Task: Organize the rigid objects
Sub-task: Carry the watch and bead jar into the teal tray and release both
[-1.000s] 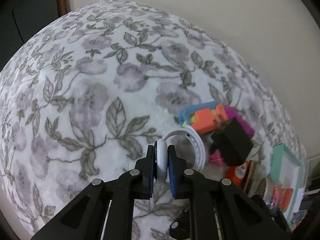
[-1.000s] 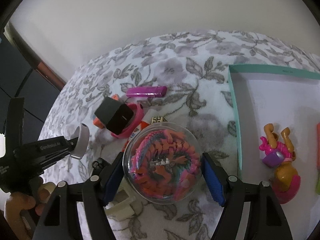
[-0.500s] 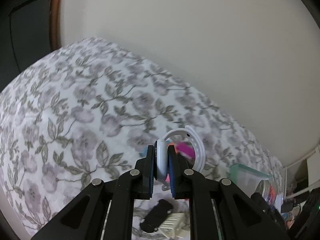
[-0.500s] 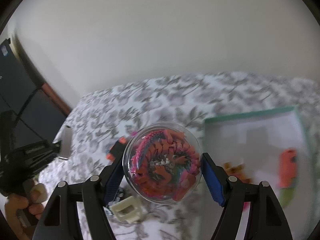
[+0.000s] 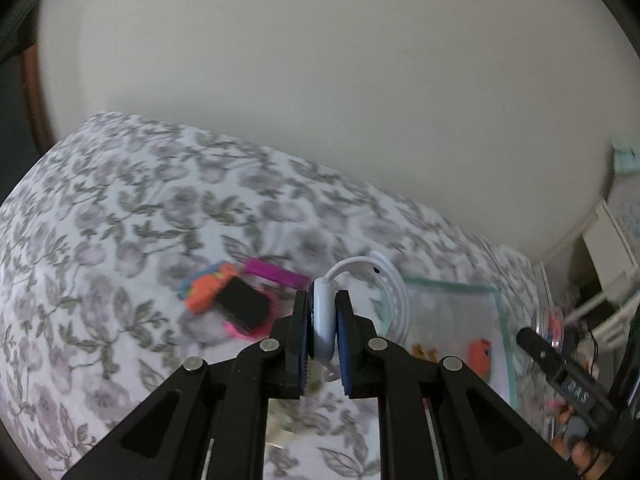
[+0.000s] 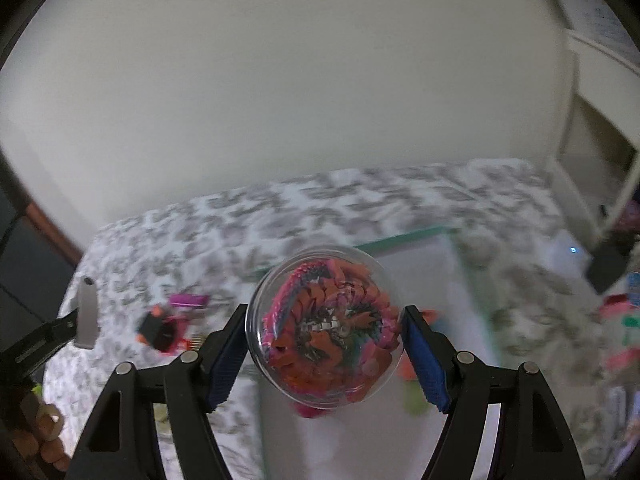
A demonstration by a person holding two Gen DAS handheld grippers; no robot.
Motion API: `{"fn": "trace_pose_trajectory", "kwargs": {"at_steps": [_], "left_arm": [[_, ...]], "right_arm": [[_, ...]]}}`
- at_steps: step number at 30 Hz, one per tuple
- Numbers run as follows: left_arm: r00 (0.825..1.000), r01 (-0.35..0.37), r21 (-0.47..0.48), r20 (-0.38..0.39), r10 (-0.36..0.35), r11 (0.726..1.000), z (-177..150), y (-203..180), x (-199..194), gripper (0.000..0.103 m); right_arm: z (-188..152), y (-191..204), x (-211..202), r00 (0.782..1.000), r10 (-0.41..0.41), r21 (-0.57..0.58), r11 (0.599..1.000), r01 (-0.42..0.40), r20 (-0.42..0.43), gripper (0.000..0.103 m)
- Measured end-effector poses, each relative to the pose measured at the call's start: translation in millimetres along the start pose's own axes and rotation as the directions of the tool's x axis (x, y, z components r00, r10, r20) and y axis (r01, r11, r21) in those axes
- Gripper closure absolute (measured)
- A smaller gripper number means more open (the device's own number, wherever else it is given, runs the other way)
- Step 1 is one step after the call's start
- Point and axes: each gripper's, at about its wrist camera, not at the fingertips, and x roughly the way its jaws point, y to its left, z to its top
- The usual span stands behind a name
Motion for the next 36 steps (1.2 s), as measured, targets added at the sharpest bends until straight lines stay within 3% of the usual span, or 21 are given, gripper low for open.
{"fn": "trace_pose_trajectory", "kwargs": {"at_steps": [6,10,15,27,36], "left_arm": [[0.998,0.036,0.118,-0.057,-0.029,0.992,-20,-46,13,0.090],[0.992,0.057,0.192,-0.124,-0.033,0.980,-40,-75,30,0.090],[0.976,0.082,0.268,-0.218,-0.023,0.960,-72,-103,54,0.090],[0.938,0.085,0.392,-0.341,0.059,0.916,-128,-134,95,0.090],[0.928,0.071,0.435,-0.359,0.101,0.897,-144,-136,108,0.090]], "right_arm": [[-3,-40,0,0.990,-0.127,0.011,0.992,0.128,-0.059,0.027],[-13,-54,13,0.979,-0.147,0.001,0.989,0.148,-0.138,0.027],[-28,-65,31,0.951,-0.213,-0.028,0.977,0.213,-0.223,0.027],[-60,-82,71,0.901,-0.229,-0.063,0.973,0.222,-0.368,0.026],[-63,-79,71,0.891,-0.232,-0.104,0.973,0.208,-0.390,0.026]]}}
